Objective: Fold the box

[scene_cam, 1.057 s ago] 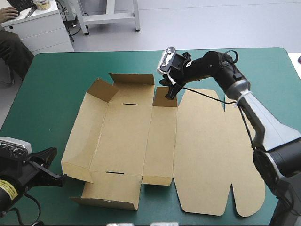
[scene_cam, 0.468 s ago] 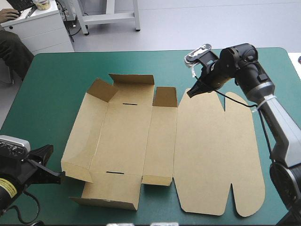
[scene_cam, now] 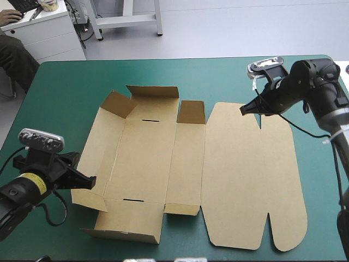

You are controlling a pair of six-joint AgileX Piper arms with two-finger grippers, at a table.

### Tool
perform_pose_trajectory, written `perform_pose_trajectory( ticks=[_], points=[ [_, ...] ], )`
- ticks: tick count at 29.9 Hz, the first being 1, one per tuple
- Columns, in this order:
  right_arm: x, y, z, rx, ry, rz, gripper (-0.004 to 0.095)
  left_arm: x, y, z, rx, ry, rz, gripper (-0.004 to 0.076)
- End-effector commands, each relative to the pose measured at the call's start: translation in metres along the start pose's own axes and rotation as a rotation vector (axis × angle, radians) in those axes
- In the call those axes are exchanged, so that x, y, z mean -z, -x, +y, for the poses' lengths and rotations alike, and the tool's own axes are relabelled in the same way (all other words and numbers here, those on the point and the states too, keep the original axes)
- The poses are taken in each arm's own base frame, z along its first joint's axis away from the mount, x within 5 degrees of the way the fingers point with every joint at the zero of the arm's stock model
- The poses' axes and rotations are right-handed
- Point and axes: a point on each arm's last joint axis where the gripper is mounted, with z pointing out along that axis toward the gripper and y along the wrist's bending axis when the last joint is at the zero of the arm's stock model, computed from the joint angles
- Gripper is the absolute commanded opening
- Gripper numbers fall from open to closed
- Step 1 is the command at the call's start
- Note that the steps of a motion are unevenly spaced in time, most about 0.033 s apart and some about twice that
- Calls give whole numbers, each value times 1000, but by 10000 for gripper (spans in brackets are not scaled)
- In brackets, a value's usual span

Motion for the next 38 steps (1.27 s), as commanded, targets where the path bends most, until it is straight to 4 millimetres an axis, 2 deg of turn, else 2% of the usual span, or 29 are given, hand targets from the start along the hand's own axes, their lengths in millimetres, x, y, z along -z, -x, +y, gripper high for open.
perform_pose_trajectory(
  ticks=[1,3,8,13,18,22,27,30,33,38],
  points=[
    [25,-25,9,-28,25,-93,-15,-8,27,-8,-26,-16,-47,-8],
    [27,-41,14,-38,43,-118,-15,-16,33,-11,-33,-12,-23,-8],
    [25,-94,26,-67,72,-132,-15,-31,45,-17,-115,-4,46,-8],
    [37,-140,36,-58,69,-158,-15,-39,56,-22,-127,-18,39,17],
    [59,-173,44,-42,61,-231,-15,-49,67,-28,-137,-35,56,17],
    [77,-188,49,-27,57,-281,-15,-59,74,-24,-96,-51,81,17],
    [88,-200,53,-41,62,-291,-15,-78,74,2,-13,-125,158,17],
    [91,-206,53,-43,48,-286,-15,-87,71,29,65,-157,189,17],
    [92,-210,52,-34,28,-265,-15,-89,67,54,126,-181,196,17],
    [87,-214,52,-35,26,-248,-15,-80,60,104,342,-123,145,17]
  ],
)
